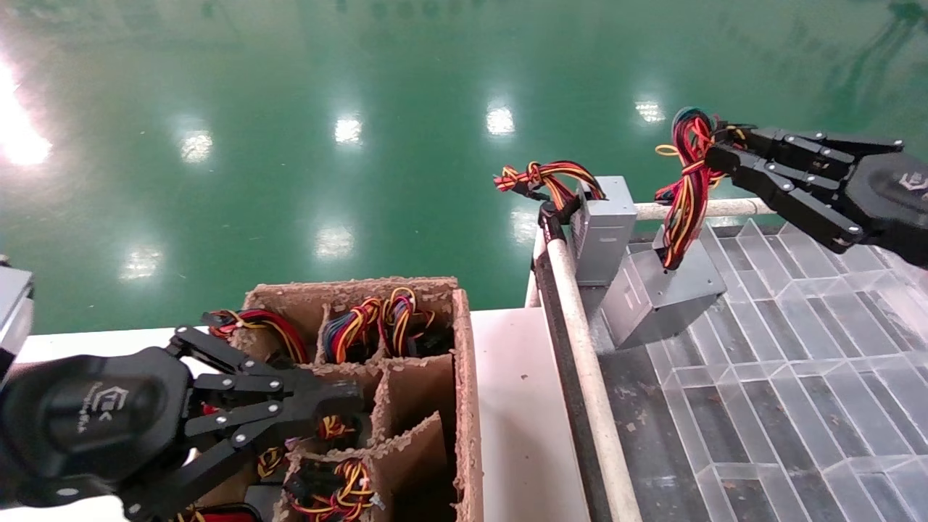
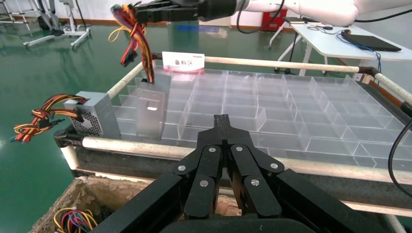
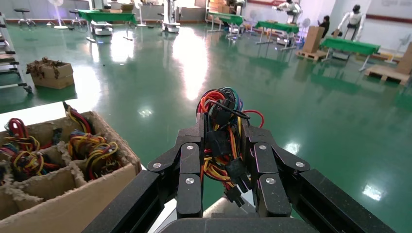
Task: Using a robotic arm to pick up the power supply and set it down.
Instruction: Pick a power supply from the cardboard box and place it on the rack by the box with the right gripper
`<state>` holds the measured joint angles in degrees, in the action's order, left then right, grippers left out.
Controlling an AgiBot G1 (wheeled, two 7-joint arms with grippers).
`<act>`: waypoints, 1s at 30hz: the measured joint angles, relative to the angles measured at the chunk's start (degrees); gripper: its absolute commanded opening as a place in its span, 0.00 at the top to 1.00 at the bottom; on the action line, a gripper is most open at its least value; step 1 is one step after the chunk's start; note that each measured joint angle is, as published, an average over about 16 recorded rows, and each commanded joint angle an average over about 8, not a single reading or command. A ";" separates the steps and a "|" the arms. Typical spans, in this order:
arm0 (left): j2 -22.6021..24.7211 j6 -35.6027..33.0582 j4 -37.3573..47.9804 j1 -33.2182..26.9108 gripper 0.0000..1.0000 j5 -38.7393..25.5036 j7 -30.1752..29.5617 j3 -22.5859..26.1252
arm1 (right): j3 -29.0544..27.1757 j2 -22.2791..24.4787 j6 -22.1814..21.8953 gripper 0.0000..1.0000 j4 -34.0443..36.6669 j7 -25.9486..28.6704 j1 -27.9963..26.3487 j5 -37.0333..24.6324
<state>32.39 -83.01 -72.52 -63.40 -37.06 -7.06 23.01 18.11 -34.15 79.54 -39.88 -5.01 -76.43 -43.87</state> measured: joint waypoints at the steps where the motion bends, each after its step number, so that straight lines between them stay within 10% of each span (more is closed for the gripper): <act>1: 0.00 0.00 0.00 0.00 1.00 0.00 0.00 0.00 | 0.16 -0.41 -0.01 1.00 0.75 -0.24 -0.37 -0.27; 30: 0.00 0.00 0.00 0.00 1.00 0.01 0.00 0.01 | 4.10 -13.17 2.17 1.00 24.62 -9.20 -13.28 -6.11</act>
<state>32.39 -83.01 -72.52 -63.40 -37.05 -7.05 23.01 22.21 -47.32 81.71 -15.26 -14.20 -89.70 -49.97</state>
